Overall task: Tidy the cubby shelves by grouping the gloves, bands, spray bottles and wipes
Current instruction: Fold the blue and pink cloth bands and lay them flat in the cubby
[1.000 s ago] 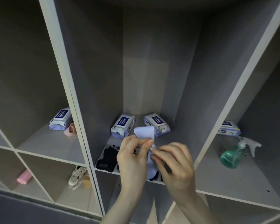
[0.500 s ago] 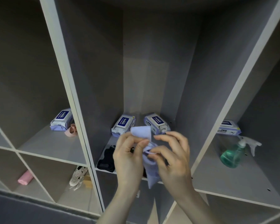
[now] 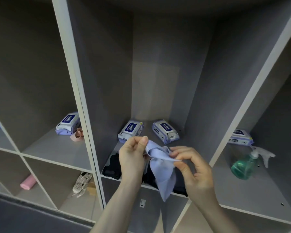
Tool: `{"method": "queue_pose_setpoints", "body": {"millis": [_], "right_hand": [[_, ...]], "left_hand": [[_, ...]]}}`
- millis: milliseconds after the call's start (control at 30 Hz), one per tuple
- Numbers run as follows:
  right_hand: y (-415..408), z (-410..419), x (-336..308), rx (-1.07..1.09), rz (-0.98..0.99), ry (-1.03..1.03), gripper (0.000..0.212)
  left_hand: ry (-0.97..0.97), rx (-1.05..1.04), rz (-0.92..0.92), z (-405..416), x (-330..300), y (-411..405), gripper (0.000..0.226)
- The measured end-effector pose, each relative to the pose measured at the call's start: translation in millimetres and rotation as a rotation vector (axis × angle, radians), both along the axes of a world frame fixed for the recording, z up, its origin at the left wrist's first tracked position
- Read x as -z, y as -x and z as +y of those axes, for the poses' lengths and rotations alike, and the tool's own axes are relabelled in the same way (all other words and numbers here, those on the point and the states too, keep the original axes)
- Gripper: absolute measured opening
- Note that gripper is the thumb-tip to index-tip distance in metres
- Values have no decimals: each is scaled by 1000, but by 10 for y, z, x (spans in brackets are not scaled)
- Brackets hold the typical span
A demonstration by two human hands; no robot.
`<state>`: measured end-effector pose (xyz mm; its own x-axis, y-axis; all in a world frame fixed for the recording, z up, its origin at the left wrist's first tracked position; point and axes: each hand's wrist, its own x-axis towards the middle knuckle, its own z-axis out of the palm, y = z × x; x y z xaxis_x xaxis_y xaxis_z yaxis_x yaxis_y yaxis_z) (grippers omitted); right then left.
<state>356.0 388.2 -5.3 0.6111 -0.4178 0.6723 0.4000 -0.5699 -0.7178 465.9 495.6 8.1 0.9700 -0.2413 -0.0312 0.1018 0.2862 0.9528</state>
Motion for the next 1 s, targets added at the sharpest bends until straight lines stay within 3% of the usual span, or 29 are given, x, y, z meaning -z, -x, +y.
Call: {"method": "queue_pose_setpoints", "body": {"millis": [100,133,267,367,467,567,667,767,933,1000], "right_hand": [[-30,18,-30,57,193,37,11],[-33,44,-42,49,219,28,16],[-27,135,-91,15,162,177,19],[-40,158,-91,2,147,142,23],[-76,148,-55,41,85,160,6],[-76,58,-16,131,38,94,16],[-54,-35,-22,74,79,-170,24],[-60,-89,-91,-56,84,-387,8],[-84,-96,-217,-88,94,-419,16],[-118,-83,-257,-59,100,-420,24]], "left_hand": [[-90,-17,-163,6,-21,50,24],[-114,-26,-222,10,-28,81,23],[-255,-107,-372,14,-38,167,19],[-360,-176,-459,30,-6,176,20],[-359,-191,-537,49,21,204,21],[-244,-215,-504,90,19,149,30],[-114,-189,-376,115,-1,40,24],[11,-3,-231,131,11,-23,17],[-113,245,-244,147,56,-46,13],[-162,281,-290,151,42,-10,24]]}}
